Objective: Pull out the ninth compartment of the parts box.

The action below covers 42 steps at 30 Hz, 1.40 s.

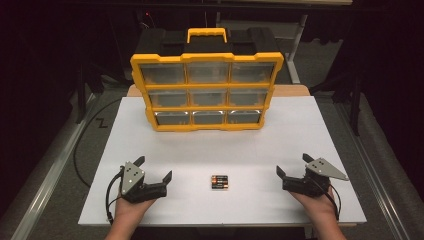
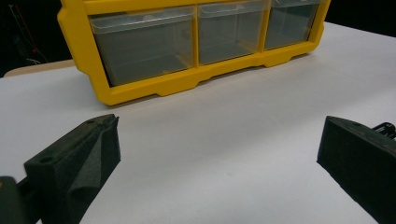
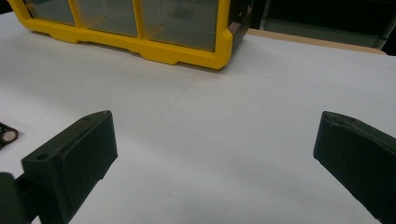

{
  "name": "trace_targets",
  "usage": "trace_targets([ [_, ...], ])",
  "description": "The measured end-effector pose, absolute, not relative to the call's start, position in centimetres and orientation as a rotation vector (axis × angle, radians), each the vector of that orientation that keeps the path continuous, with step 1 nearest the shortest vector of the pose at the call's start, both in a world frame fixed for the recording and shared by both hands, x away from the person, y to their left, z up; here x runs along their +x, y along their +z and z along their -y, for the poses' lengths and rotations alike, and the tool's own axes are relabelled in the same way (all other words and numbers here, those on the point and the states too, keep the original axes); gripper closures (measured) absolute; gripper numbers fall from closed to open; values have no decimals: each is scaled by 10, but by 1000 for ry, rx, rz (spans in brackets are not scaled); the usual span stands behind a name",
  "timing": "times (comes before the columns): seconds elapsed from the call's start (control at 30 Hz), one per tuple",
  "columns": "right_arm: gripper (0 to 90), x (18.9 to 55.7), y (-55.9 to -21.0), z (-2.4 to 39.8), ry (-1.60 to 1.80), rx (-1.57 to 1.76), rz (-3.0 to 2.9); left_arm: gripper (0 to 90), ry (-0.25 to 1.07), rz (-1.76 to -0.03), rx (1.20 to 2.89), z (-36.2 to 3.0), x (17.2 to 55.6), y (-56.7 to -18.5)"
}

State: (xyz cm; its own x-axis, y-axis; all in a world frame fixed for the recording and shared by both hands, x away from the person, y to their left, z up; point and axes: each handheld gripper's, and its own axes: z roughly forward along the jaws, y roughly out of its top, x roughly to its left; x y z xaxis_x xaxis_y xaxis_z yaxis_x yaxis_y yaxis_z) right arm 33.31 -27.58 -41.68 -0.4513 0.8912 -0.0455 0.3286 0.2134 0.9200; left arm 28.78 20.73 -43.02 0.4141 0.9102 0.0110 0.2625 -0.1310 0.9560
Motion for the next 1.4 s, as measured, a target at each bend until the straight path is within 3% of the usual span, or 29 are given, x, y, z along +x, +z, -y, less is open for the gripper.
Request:
trace_targets([
  [0.7,11,343,-418,266,1171,1117,-1880,8,787,-1018,1652,-205,290,-433],
  [1.4,10,381,-418,253,1146,1113,-1855,8,789,-1041,1630,-205,290,-433],
])
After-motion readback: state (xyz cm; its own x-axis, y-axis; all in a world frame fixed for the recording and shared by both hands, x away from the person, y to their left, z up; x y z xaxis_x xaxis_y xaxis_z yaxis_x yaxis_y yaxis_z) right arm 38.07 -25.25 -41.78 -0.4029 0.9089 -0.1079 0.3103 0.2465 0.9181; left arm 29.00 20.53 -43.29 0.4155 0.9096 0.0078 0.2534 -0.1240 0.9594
